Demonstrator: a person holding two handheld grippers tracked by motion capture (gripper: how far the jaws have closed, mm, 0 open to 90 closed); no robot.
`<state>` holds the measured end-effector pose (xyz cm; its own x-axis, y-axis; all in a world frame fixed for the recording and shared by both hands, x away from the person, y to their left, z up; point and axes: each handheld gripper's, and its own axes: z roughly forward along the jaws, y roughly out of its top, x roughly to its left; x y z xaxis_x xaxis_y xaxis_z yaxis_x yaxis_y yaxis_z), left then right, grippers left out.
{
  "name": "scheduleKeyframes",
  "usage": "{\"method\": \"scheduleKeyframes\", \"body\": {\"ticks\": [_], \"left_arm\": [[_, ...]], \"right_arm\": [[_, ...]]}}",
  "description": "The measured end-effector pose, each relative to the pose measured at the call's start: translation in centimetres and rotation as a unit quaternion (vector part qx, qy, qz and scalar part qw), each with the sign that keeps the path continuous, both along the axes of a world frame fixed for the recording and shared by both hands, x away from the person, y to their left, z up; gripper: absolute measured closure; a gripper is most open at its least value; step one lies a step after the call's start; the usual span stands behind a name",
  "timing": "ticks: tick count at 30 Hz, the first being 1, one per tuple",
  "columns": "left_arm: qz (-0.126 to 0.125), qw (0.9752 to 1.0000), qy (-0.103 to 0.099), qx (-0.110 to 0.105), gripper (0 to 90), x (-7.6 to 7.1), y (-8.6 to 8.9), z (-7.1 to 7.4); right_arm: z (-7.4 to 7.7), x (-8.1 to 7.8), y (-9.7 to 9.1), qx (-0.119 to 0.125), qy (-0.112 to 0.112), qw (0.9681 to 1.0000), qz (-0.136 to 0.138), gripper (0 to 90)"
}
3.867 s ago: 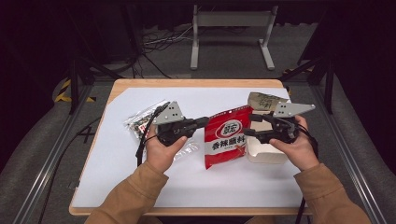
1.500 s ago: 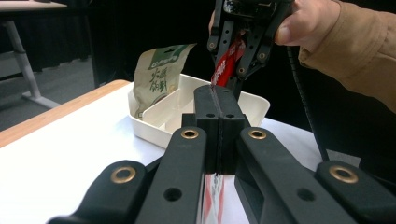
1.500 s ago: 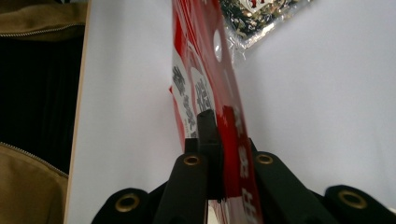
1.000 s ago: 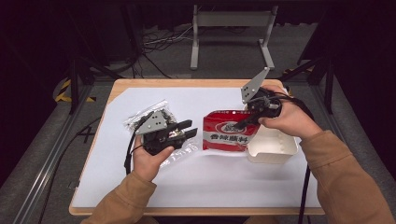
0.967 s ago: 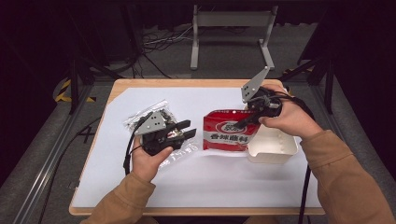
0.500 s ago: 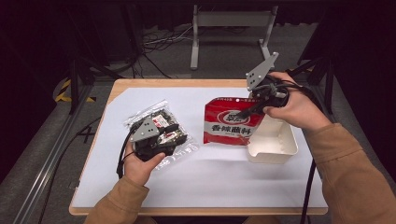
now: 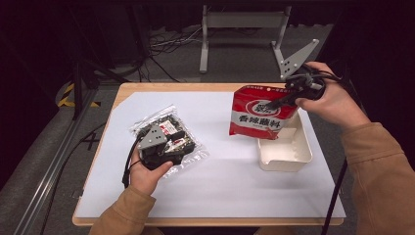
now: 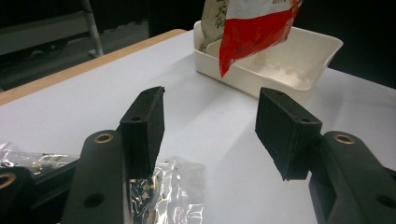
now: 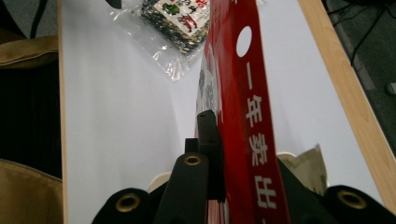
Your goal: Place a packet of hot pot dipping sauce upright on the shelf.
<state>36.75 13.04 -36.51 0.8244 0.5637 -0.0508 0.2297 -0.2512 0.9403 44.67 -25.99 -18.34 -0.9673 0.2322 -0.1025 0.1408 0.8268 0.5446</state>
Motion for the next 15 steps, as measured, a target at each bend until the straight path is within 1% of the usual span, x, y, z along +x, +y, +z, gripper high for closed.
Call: {"method": "scheduleKeyframes", "body": {"ticks": [4, 5, 6, 7, 8, 12, 13, 15], "left_arm": [[0.007, 1.0, 0.0, -0.001, 42.8, -0.1, 0.5, 0.0], [0.008, 1.0, 0.002, -0.002, 42.8, -0.1, 0.5, 0.0], [0.01, 0.9999, -0.002, 0.0, 42.7, -0.2, 0.7, 0.0], [0.011, 0.9999, 0.002, -0.001, 42.7, -0.3, 0.8, 0.0], [0.012, 0.9999, 0.001, 0.0, 42.7, -0.4, 0.8, 0.0], [0.022, 0.9997, 0.002, 0.005, 42.3, -0.8, 1.3, -0.2], [0.025, 0.9997, 0.0, 0.007, 42.2, -0.8, 1.4, -0.2], [0.03, 0.9995, 0.002, 0.005, 42.0, -1.0, 1.7, -0.2]], "right_arm": [[0.2, 0.6, -1.2, -0.002, -0.008, 0.9999, -0.013, 88.5], [0.2, 0.7, -1.5, -0.001, -0.007, 0.9998, -0.016, 88.5], [0.3, 0.9, -1.7, -0.001, -0.007, 0.9998, -0.018, 88.5], [0.3, 1.0, -2.1, -0.001, -0.008, 0.9997, -0.022, 88.5], [0.3, 1.2, -2.4, -0.001, -0.009, 0.9997, -0.025, 88.5], [0.3, 1.8, -3.5, -0.001, -0.011, 0.9994, -0.032, 88.5], [0.4, 1.9, -3.7, 0.0, -0.011, 0.9994, -0.034, 88.4], [0.4, 2.2, -4.1, -0.001, -0.014, 0.9993, -0.035, 88.5]]}}
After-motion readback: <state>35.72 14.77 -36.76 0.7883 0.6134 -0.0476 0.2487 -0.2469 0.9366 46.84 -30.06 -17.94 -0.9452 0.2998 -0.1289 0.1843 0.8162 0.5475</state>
